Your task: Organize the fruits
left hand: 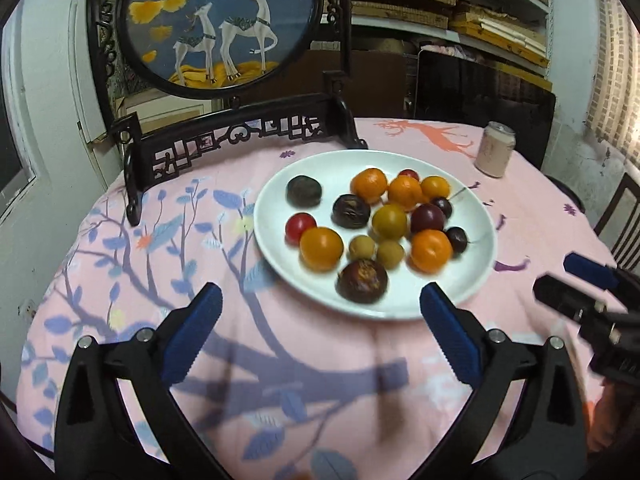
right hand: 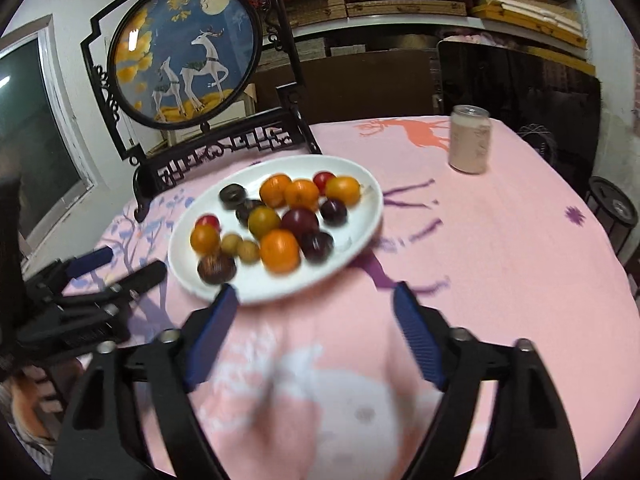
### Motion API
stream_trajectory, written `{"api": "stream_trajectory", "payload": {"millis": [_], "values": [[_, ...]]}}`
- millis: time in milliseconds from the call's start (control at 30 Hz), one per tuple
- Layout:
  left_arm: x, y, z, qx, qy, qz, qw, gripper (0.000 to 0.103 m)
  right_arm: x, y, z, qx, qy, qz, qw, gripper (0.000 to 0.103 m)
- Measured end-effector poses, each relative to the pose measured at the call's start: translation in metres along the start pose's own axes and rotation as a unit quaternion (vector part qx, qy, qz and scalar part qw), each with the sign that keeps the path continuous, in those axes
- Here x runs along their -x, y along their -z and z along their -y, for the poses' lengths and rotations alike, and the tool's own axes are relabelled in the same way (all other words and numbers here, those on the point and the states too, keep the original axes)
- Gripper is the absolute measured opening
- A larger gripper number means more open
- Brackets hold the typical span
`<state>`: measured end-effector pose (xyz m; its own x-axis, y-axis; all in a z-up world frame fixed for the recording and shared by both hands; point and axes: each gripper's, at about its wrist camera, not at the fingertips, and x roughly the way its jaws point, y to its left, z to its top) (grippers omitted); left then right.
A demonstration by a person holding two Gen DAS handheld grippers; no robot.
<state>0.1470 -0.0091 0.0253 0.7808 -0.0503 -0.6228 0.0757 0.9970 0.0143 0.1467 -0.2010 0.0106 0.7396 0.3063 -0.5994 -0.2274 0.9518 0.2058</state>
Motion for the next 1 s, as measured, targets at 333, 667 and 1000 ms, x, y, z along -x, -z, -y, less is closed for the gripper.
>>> {"api": "stream_trajectory", "payload": {"millis": [333,667,1000], "values": [[0.034,0.02,0.007,0.001,0.003,0.018,0.9998,0.101,0.039,0.034,-0.006,0.019,0.039,0.04,0.998,0.101],[0.035,0.02,0.009,-0.01,-0.012,0.016,0.9997,0.101,0.044,0.036,-0.008,0.025,0.051,0.05,0.997,0.101],[0.045,0.022,0.007,-0.005,-0.021,0.031,0.9993,0.101,0.044,0.036,-0.007,0.024,0.049,0.05,0.997,0.101]]}}
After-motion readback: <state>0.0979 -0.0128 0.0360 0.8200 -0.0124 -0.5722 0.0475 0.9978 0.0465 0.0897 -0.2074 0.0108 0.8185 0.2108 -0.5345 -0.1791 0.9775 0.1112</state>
